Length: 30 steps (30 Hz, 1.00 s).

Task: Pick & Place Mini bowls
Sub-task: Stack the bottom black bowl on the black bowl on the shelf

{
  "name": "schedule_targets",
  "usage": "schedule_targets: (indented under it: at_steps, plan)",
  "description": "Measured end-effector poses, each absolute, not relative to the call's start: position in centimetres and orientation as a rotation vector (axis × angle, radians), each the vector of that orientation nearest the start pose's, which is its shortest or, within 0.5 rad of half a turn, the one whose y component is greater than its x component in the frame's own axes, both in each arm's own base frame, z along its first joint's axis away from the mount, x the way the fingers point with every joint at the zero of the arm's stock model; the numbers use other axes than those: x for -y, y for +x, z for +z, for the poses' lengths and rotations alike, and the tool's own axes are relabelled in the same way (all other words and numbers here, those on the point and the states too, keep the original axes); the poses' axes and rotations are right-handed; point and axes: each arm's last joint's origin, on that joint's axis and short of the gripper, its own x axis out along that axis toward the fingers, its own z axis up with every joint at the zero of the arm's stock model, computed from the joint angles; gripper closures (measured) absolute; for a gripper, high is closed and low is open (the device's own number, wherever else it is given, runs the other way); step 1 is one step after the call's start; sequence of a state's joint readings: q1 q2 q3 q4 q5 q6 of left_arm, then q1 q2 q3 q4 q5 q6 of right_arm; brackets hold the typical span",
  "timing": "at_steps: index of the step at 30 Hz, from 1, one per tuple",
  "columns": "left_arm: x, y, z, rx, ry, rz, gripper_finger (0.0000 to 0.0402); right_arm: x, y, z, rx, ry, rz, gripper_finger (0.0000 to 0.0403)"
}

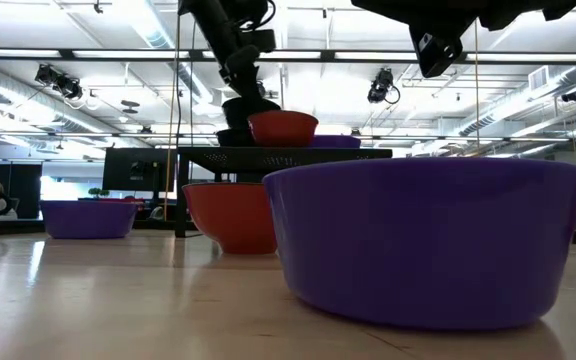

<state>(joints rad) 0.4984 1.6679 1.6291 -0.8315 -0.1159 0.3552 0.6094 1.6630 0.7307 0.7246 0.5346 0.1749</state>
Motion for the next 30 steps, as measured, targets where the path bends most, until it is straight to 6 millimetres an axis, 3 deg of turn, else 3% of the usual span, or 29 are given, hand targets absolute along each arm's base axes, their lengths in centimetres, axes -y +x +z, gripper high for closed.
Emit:
schedule_targets:
  at_steps: [14, 26, 30]
  plan:
    - [-16.8, 31.3, 34.3, -0.952, 0.148, 0.458, 0.0389, -17.6, 27.8, 18.6, -0.180, 0.063, 0.059, 0.0383]
    - [-15.1, 32.2, 34.3, -0.949, 0.210, 0.501, 0.0389, -17.7, 27.8, 18.6, -0.179, 0.063, 0.060, 0.0383]
    - [-14.3, 31.1, 33.1, -0.939, 0.243, 0.521, 0.0389, -17.7, 27.8, 18.8, -0.166, 0.072, 0.062, 0.0383]
